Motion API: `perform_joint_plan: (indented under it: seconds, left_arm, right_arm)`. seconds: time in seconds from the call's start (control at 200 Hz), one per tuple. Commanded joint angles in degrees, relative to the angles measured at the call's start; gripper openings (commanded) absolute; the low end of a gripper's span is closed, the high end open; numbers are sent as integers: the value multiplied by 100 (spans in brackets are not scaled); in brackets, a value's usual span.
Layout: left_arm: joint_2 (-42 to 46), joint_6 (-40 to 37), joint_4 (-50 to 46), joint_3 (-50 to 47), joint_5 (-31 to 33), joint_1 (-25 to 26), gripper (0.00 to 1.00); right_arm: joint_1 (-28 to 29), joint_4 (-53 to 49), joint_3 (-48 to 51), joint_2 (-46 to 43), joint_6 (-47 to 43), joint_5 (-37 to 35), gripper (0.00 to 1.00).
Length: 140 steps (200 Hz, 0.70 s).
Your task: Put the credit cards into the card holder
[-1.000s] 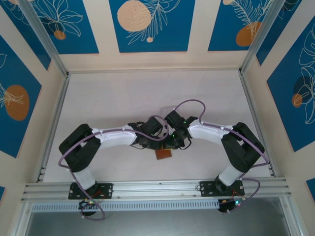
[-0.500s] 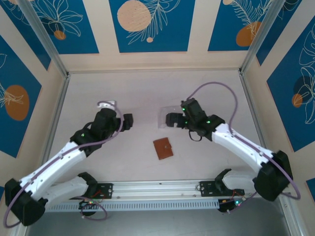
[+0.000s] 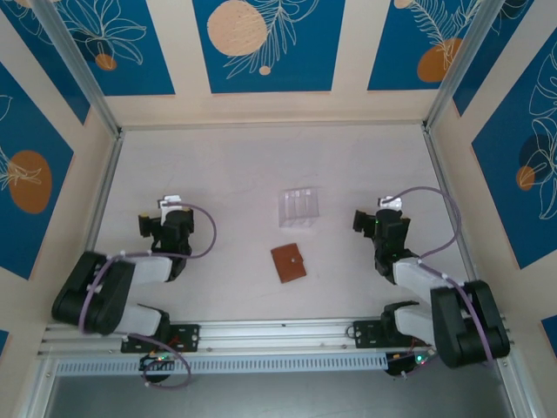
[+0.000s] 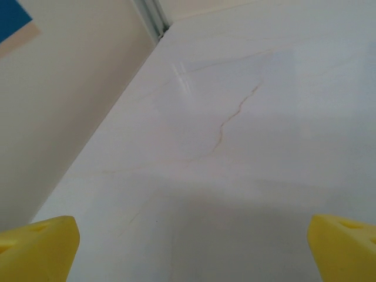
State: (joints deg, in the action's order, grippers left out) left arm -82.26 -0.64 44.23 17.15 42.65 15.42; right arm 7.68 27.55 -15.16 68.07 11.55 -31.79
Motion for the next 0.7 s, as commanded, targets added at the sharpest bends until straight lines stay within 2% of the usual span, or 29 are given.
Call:
perform_joint_plan:
  seconds: [0.0,0.05,0.11,0.17,0.215,0.245,0.275,0.295,0.33,0.385,0.425,0.475,0.565,0.625,0.695]
  left_arm:
    - [-402,-331,1753,56,-669,-259,100]
    - [-234,-211,1290,85,-1156,-338,100]
    - [-343,-241,1649,-46,-1921,-556,100]
    - [-521,-197,1644,-104,-2598,-701,100]
    - [-1000,-274,2373,-21,-2488,-775,100]
    - [-703,-142,1612,60,-2568,-796,100]
    - [-522,-27,1004,213,-2655,-847,100]
    - [-646,-30,1209,216,-2661,-882,100]
    - [-840,-144,1742,143,-2648,-879,100]
    - [-619,-114,1440,88,-2667,-846,100]
    - [-693,-132,1695,20,-2665,-841,100]
    - [-761,-209,1776,55,-2711,-835,100]
    - [-746,-430,1318,263,-3303,-800,100]
    - [-717,-285,787,493,-3660,-983,100]
    - [-723,-272,791,500,-3727,-1023,100]
  right_arm:
    - [-436,1891,-132,563,-160,929,99]
    - [-531,1948,-341,978,-154,1021,99]
    - [-692,2164,-536,1484,-62,1200,99]
    - [-728,1525,-863,1582,-231,1771,99]
    - [-669,2191,-762,1980,-387,1979,99]
    - [-610,2539,-662,2044,-416,1902,99]
    - [-633,2029,-758,1878,-390,1868,99]
    - [-671,1894,-786,1859,-378,1951,99]
    - [-660,2270,-715,1981,-412,1980,99]
    - [-617,1899,-815,1891,-440,1919,99]
    - [-611,2182,-747,1971,-460,1919,99]
    - [-602,1986,-786,1900,-452,1894,99]
    - [-580,2048,-765,1907,-474,1865,99]
    - [-574,2068,-757,1910,-479,1857,99]
    - [-582,2103,-752,1917,-481,1854,99]
